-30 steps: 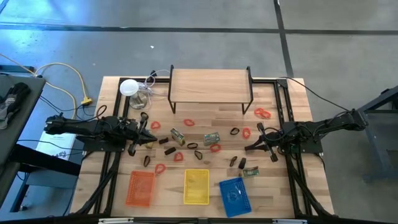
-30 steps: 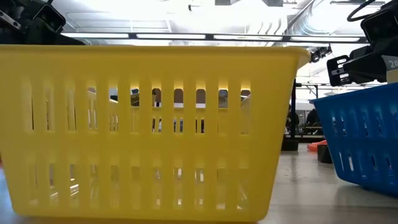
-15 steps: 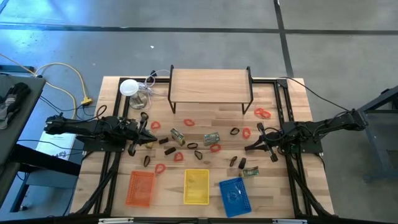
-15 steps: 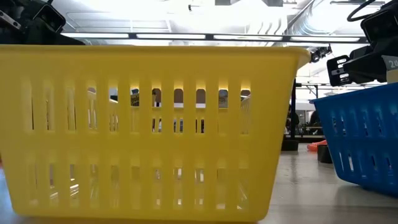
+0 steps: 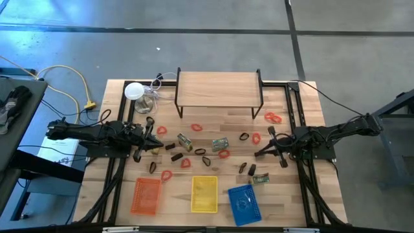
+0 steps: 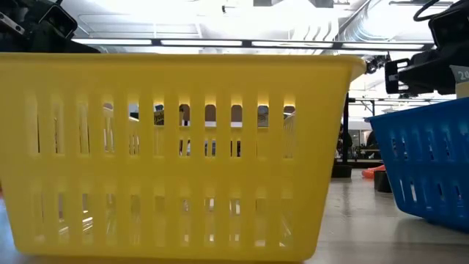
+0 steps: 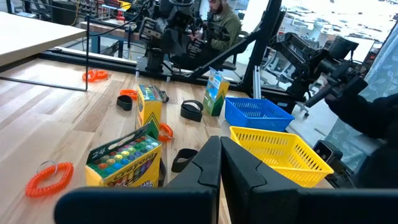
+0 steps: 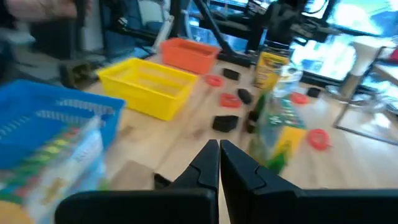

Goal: Pick & Place Office Desk Supplies
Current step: Put the orange spring keychain into the blue bin

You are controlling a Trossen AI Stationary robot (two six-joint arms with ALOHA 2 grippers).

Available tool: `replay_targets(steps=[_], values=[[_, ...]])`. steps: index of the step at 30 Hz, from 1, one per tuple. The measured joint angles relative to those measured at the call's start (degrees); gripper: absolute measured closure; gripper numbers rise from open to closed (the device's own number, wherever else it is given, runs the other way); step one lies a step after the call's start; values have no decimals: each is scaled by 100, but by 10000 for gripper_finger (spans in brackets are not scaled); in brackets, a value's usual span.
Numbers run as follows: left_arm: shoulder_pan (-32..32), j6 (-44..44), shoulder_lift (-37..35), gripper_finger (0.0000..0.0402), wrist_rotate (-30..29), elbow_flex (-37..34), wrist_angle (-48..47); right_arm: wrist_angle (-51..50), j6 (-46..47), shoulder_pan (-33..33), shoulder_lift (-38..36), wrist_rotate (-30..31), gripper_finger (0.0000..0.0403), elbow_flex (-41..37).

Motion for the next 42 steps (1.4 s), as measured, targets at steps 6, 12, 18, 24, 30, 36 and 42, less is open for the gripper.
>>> replay_targets(steps=[6, 12, 18, 24, 30, 36, 42], values=[[-1, 0, 1, 401, -6, 0, 65, -2, 16, -2, 0, 621, 401, -1], [0, -8, -1, 401, -8, 0, 255, -3, 329, -2, 0, 580, 401, -2], [-1, -4, 0, 401, -13, 0, 258, 383, 1756, -2, 1, 253, 401, -1], [1, -4, 1, 401, -20, 0, 260, 392, 1816, -2, 1, 303, 401, 0], [1, -28, 1, 401, -20, 0, 319, 692, 1802, 0, 2, 285, 401, 0], [-11, 800, 0, 401, 41, 0, 692, 1573, 958, -1, 1, 594, 401, 0], [-21, 1217, 1, 401, 251, 0, 802, 1745, -620, 13, 18, 1621, 401, 331]])
